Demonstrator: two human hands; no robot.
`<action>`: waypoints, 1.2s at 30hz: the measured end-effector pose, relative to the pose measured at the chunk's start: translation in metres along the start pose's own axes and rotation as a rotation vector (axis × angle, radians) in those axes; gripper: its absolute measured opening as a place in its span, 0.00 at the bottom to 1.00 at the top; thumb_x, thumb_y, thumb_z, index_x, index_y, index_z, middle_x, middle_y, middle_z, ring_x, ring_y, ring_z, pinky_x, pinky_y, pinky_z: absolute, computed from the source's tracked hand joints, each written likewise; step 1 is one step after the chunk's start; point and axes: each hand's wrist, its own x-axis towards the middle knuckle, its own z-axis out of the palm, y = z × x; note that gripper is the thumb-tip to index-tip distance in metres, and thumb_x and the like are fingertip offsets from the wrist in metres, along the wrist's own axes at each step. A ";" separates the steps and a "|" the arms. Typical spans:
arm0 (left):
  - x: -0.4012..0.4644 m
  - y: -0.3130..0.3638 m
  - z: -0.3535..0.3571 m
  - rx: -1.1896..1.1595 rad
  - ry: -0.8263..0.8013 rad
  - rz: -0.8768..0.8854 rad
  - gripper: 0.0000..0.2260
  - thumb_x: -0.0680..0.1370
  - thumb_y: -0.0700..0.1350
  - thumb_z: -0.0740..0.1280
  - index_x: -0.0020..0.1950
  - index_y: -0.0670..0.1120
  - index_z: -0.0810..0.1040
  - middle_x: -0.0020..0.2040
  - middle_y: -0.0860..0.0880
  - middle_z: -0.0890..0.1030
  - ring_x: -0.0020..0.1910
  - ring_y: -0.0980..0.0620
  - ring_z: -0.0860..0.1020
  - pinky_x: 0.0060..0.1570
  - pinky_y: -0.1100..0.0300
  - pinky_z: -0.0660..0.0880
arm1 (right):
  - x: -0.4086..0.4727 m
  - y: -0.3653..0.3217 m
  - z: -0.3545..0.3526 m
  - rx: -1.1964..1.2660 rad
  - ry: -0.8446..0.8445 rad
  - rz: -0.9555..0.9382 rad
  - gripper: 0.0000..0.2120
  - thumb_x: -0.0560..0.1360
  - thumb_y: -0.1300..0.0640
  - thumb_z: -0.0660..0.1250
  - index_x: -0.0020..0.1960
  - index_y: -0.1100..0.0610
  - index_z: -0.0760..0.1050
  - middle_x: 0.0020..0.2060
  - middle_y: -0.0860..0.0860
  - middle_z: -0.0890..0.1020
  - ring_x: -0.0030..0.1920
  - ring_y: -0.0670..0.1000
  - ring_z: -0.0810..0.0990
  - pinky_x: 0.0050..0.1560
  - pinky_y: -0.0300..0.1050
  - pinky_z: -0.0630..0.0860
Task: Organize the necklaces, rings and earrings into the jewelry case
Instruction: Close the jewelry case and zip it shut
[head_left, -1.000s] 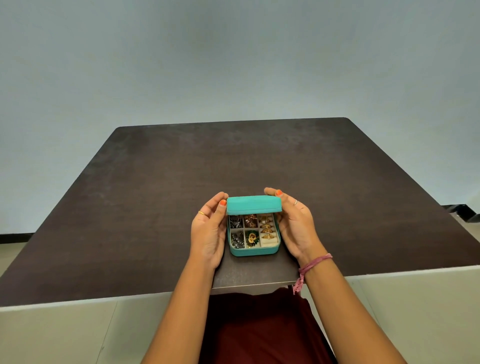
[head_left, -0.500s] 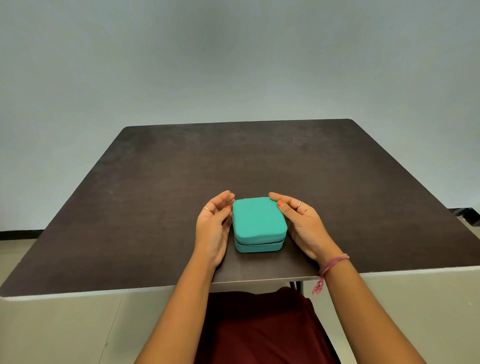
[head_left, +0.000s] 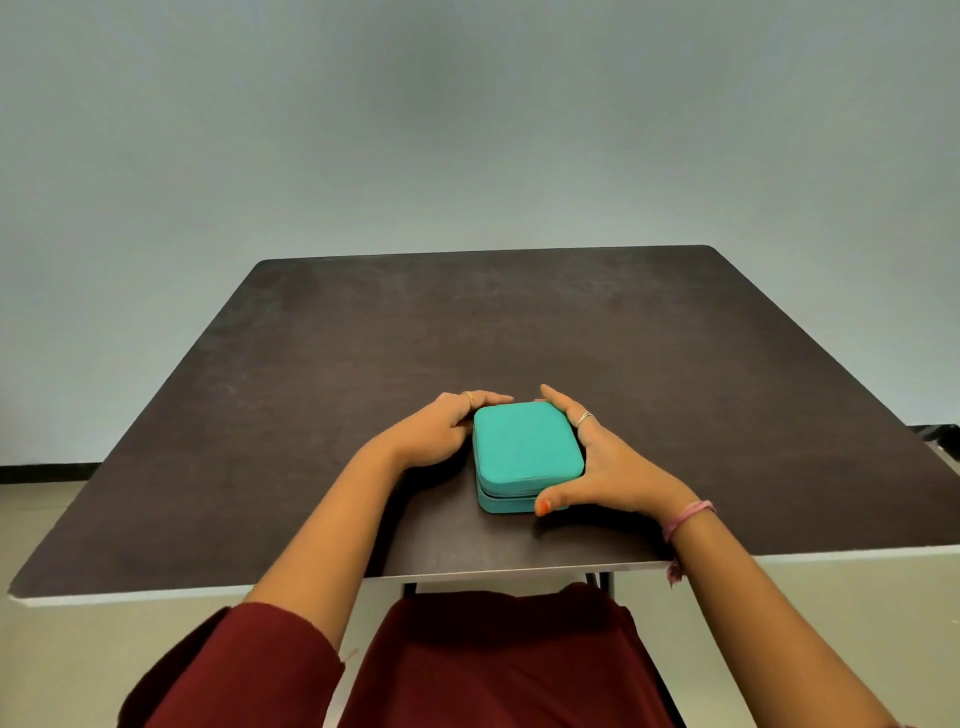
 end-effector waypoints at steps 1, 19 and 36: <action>0.002 0.001 -0.003 0.049 -0.020 0.017 0.26 0.78 0.28 0.53 0.70 0.50 0.70 0.65 0.55 0.73 0.63 0.60 0.69 0.65 0.64 0.64 | 0.000 -0.001 0.000 -0.011 0.005 0.000 0.58 0.60 0.49 0.81 0.76 0.42 0.45 0.68 0.40 0.60 0.67 0.42 0.63 0.63 0.31 0.64; -0.018 -0.009 -0.005 0.205 0.292 0.055 0.17 0.78 0.31 0.60 0.59 0.48 0.79 0.51 0.55 0.76 0.48 0.60 0.76 0.51 0.74 0.71 | 0.001 0.000 0.004 -0.028 0.090 -0.020 0.53 0.59 0.50 0.82 0.73 0.41 0.52 0.64 0.38 0.63 0.62 0.34 0.65 0.55 0.22 0.65; -0.094 0.012 0.036 -0.004 0.284 0.168 0.10 0.73 0.37 0.72 0.47 0.51 0.76 0.43 0.57 0.80 0.45 0.60 0.79 0.46 0.71 0.74 | 0.000 0.000 0.010 -0.003 0.137 -0.023 0.55 0.56 0.48 0.82 0.73 0.42 0.53 0.66 0.41 0.63 0.65 0.43 0.65 0.66 0.40 0.67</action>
